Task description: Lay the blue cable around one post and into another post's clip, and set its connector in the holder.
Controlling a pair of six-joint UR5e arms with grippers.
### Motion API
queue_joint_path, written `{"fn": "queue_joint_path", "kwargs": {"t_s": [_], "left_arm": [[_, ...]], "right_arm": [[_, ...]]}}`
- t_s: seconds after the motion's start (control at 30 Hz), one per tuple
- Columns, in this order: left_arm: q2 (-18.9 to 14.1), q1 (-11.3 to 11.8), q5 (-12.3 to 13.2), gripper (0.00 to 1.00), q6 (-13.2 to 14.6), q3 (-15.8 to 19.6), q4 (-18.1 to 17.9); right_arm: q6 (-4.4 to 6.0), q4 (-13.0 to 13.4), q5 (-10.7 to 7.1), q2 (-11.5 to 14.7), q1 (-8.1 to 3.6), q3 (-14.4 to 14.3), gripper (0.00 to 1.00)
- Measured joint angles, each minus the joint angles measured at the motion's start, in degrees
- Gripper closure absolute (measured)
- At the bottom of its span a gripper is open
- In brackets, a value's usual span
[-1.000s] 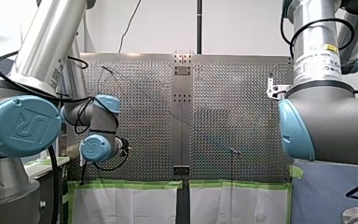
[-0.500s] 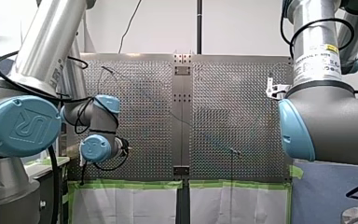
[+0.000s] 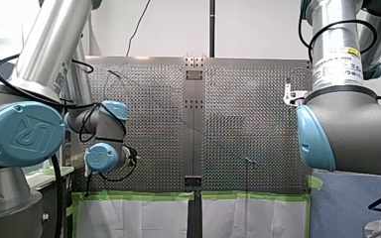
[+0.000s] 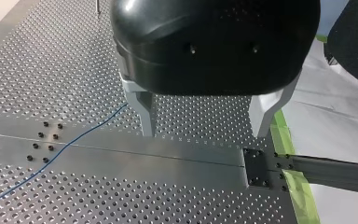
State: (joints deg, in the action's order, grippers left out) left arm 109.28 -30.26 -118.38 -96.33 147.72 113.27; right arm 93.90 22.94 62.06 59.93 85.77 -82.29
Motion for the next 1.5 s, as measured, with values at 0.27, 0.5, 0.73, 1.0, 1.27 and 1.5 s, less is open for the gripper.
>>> {"fn": "queue_joint_path", "kwargs": {"t_s": [0.27, 0.5, 0.73, 1.0, 1.27, 1.5], "left_arm": [[0.0, 0.1, 0.0, 0.0, 0.0, 0.0, 0.0], [0.0, 0.1, 0.0, 0.0, -0.1, 0.0, 0.0], [0.0, 0.2, 0.0, 0.0, 0.0, 0.0, 0.0], [0.0, 0.2, 0.0, 0.0, 0.0, 0.0, 0.0], [0.0, 0.2, 0.0, 0.0, 0.0, 0.0, 0.0], [0.0, 0.2, 0.0, 0.0, 0.0, 0.0, 0.0]], "right_arm": [[-0.01, -0.2, 0.25, 0.0, -0.02, 0.0, 0.01], [0.18, 0.1, 0.39, 0.0, -0.03, 0.1, 0.01], [0.7, 0.0, 0.9, 0.1, -0.05, 0.1, 0.01], [0.93, 0.0, 0.99, 0.1, 0.03, 0.2, 0.01], [0.93, -0.1, 1.02, 0.3, 0.18, 0.7, 0.01], [0.95, -0.2, 1.15, 0.5, 0.29, 0.7, 0.01]]}}
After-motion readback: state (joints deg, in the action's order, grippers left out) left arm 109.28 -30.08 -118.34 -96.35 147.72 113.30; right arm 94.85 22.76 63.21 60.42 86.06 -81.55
